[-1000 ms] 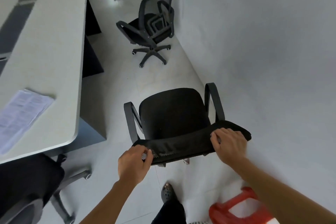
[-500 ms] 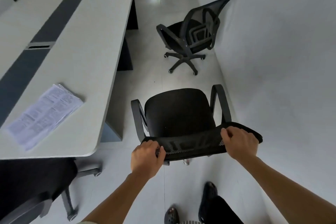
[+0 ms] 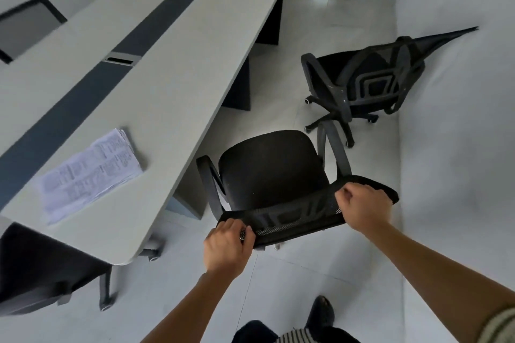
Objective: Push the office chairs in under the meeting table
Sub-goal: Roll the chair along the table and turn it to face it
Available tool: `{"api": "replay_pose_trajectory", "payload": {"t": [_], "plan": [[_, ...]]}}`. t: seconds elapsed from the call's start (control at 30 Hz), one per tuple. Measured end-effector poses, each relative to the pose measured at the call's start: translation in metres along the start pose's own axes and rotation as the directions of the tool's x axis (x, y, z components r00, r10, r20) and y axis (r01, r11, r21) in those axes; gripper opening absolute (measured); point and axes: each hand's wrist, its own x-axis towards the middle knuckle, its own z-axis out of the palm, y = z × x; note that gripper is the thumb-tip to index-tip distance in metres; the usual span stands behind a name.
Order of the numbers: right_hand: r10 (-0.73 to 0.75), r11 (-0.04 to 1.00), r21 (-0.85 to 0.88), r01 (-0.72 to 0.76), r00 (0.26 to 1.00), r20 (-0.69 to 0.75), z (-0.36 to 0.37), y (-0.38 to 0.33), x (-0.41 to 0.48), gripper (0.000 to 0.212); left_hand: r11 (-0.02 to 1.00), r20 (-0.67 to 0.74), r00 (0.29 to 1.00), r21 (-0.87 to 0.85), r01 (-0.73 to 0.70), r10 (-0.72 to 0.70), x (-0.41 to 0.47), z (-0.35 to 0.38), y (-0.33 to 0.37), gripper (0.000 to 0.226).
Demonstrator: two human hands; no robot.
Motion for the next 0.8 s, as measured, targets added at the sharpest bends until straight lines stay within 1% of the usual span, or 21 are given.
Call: {"api": "replay_pose_trajectory", "payload": {"t": [0.1, 0.33, 0.47, 0.6, 0.8], "plan": [[-0.041, 0.999, -0.012, 0.041, 0.999, -0.018, 0.013, 0.01, 0.044, 0.04, 0.999, 0.006, 0.999, -0.017, 0.04, -0.04, 0.028, 0.005, 0.015, 0.028], [-0.083, 0.994, -0.069, 0.082, 0.997, -0.006, 0.027, -0.007, 0.135, 0.037, 0.997, -0.019, 0.999, -0.055, 0.049, -0.05, 0.113, 0.012, 0.011, 0.035], [-0.087, 0.995, -0.053, 0.087, 0.996, -0.001, 0.033, -0.022, 0.186, 0.035, 0.996, -0.028, 0.998, -0.062, 0.061, -0.063, 0.164, 0.01, 0.008, 0.038], [-0.105, 0.993, -0.054, 0.106, 0.994, 0.02, 0.043, -0.039, 0.24, 0.031, 0.995, -0.031, 0.996, -0.054, 0.081, -0.082, 0.208, 0.005, 0.004, 0.035], [-0.193, 0.981, -0.023, 0.192, 0.981, -0.017, 0.061, -0.057, 0.308, 0.03, 0.984, -0.031, 0.984, -0.055, 0.171, -0.173, 0.256, 0.008, 0.001, 0.036]]}}
